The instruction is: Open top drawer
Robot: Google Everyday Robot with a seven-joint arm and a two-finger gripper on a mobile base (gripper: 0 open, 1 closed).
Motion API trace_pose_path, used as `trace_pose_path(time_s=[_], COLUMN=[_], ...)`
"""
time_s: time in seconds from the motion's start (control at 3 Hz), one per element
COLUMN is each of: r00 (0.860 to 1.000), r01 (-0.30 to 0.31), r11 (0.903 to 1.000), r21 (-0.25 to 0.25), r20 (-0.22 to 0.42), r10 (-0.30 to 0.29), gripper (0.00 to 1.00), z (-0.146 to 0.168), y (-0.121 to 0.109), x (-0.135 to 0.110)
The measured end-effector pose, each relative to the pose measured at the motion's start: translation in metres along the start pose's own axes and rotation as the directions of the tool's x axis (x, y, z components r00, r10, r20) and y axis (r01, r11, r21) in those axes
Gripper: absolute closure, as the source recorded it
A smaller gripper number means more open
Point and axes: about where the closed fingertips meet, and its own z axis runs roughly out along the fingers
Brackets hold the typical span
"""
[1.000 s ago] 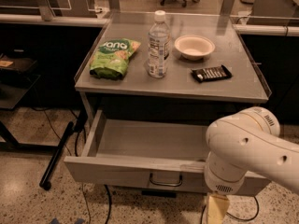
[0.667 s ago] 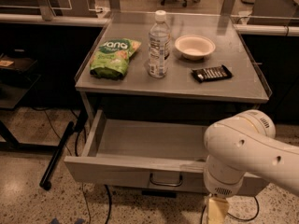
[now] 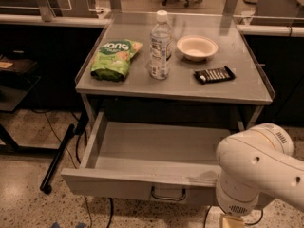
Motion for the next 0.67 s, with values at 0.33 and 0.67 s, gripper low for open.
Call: trace_pose_path(time_s=[0.33, 0.67], r00=[1.0, 0.997], r01=[-0.023, -0.079], r11=[0.9997, 0.9967], r21=[0.001, -0.019], r20=[0.003, 0.008], r10=[0.023, 0.079], gripper=[0.0, 0.0], z=[-0.01, -0.021], y=[0.018, 0.059], x=[0.022, 0.064])
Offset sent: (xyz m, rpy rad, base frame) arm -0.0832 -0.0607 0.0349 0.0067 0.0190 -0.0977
